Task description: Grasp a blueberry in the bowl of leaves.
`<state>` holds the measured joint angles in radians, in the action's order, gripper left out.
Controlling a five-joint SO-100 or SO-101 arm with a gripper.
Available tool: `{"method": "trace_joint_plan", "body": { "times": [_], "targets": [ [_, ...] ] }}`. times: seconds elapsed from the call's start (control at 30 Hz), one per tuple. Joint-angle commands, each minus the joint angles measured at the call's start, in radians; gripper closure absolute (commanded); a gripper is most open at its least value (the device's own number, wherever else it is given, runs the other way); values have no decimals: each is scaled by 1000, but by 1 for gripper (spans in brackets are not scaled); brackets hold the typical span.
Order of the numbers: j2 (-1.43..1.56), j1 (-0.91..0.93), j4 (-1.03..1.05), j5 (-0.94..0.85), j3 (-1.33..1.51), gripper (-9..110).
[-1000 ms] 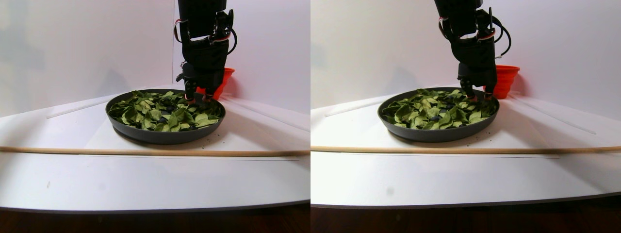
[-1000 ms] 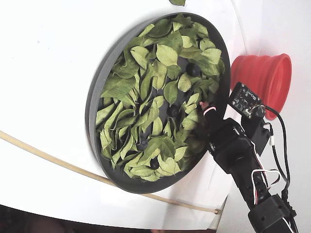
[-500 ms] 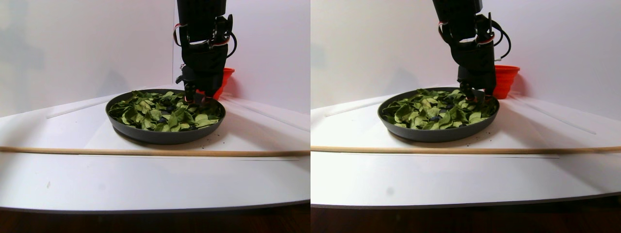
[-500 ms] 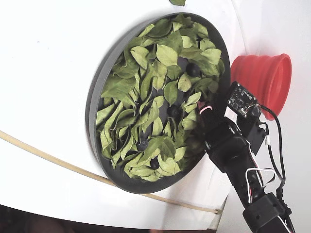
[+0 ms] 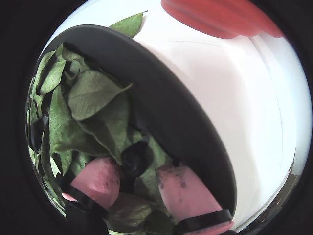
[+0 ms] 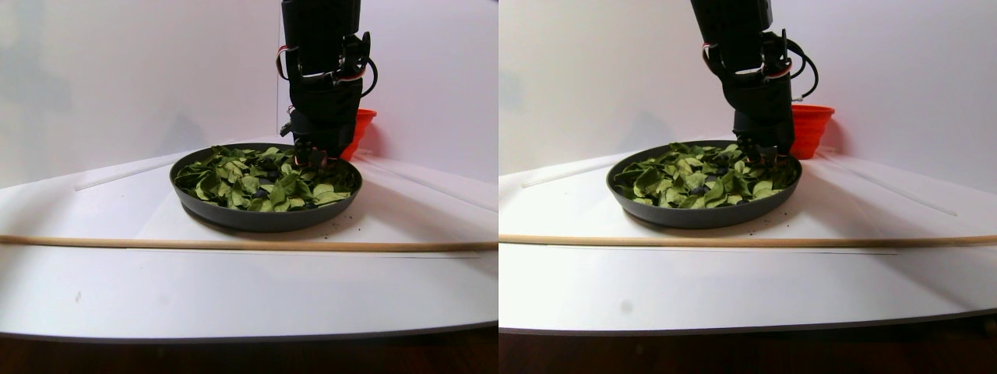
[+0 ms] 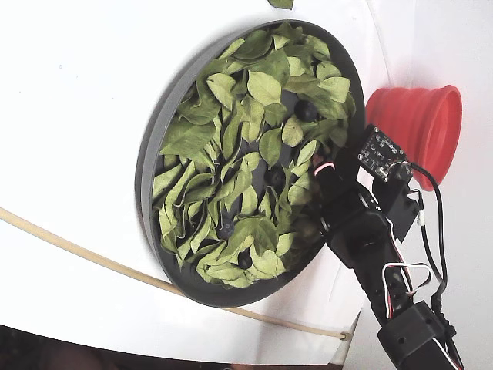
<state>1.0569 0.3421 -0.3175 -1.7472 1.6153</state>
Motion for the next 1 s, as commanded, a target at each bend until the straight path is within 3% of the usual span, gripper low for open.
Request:
{"method": "trace_joint_plan", "body": {
  "times": [0.0, 0.97],
  "targets": [
    [3, 0, -14, 0, -44, 86],
    [-78, -9, -29, -9, -34, 92]
  ]
}}
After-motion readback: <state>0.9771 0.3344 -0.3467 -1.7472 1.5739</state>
